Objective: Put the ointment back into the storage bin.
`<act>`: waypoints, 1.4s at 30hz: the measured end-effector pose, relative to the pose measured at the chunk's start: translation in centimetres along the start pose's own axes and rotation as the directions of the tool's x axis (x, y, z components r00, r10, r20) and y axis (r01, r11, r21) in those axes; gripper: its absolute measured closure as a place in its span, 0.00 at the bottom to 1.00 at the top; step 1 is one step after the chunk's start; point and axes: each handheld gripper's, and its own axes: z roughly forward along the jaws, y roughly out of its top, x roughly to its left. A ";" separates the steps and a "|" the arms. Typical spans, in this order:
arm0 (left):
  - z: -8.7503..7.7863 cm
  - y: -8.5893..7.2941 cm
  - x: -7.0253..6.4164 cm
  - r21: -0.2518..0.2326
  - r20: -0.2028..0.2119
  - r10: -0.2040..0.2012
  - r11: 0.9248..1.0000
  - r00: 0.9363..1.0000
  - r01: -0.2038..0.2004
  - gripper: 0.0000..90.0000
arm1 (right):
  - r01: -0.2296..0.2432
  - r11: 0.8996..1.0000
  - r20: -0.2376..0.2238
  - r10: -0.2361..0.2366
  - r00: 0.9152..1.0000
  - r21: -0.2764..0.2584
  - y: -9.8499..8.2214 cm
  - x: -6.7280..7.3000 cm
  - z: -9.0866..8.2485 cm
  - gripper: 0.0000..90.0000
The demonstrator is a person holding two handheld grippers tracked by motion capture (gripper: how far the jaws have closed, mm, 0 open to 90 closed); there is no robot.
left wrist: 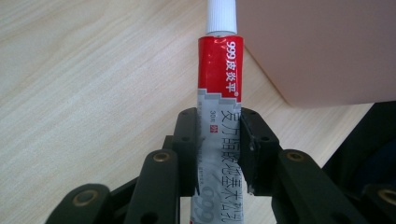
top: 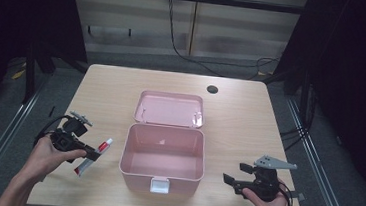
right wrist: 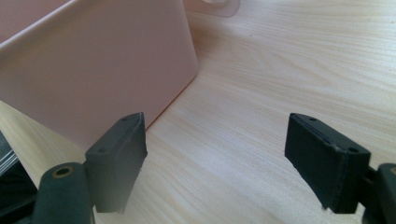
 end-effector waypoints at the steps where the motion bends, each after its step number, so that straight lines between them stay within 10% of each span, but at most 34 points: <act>1: -0.2 0.0 0.0 -0.003 0.011 -0.004 1.000 1.000 0.004 0.78 | 0.000 1.000 0.000 0.000 1.000 0.000 0.0 0.0 0.0 0.23; 42: -4.8 1.9 -1.5 -0.034 0.023 0.080 0.996 0.997 -0.079 0.78 | -0.009 1.000 -0.011 0.009 1.000 -0.004 0.0 0.1 -0.2 0.20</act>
